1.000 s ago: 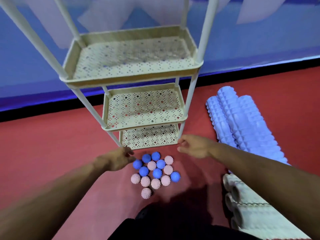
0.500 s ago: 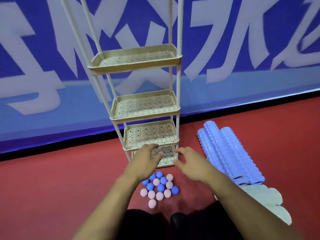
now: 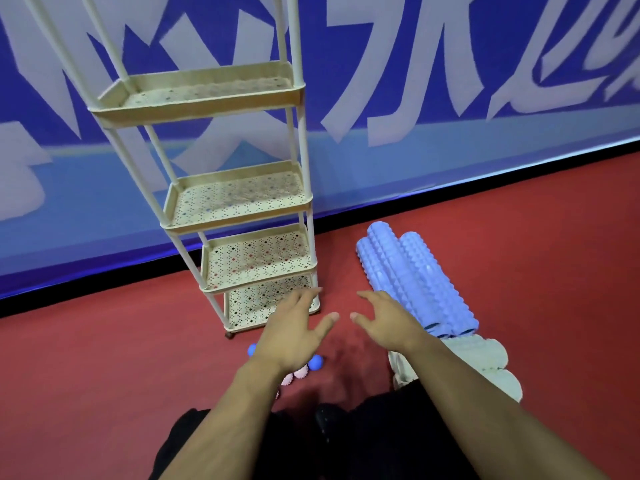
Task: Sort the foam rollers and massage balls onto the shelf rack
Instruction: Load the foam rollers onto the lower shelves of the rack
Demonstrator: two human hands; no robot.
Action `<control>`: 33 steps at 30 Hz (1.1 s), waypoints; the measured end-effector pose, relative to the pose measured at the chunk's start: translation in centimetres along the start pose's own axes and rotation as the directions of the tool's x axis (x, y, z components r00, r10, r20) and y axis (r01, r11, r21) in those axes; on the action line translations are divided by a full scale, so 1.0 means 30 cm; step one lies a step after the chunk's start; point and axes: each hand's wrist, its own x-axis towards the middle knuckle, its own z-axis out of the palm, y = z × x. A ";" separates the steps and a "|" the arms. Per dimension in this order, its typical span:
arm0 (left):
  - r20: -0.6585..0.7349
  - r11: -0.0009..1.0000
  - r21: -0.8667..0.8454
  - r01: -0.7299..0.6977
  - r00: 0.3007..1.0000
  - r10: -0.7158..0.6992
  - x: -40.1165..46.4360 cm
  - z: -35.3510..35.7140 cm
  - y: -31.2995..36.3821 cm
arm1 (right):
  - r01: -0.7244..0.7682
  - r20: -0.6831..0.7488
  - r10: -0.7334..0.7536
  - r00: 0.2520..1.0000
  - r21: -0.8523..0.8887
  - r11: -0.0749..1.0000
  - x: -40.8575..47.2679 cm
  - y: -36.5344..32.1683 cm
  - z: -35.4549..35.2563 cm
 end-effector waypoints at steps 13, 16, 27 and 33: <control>0.025 0.996 -0.089 -0.029 0.999 0.032 0.294 0.118 -0.007 | -0.436 0.131 0.434 0.891 -0.016 0.900 0.282 0.569 0.047; 0.034 0.995 -0.101 -0.006 0.999 0.010 0.328 0.118 -0.038 | -0.526 0.151 0.527 0.836 -0.052 0.849 0.364 0.691 0.089; 0.045 0.992 -0.052 0.111 0.993 -0.109 0.385 0.106 -0.133 | -0.724 0.038 0.729 0.683 -0.092 0.683 0.583 0.827 0.223; 0.118 0.990 -0.011 0.142 0.983 -0.140 0.408 0.103 -0.199 | -0.728 -0.084 0.733 0.675 0.084 0.680 0.633 0.901 0.302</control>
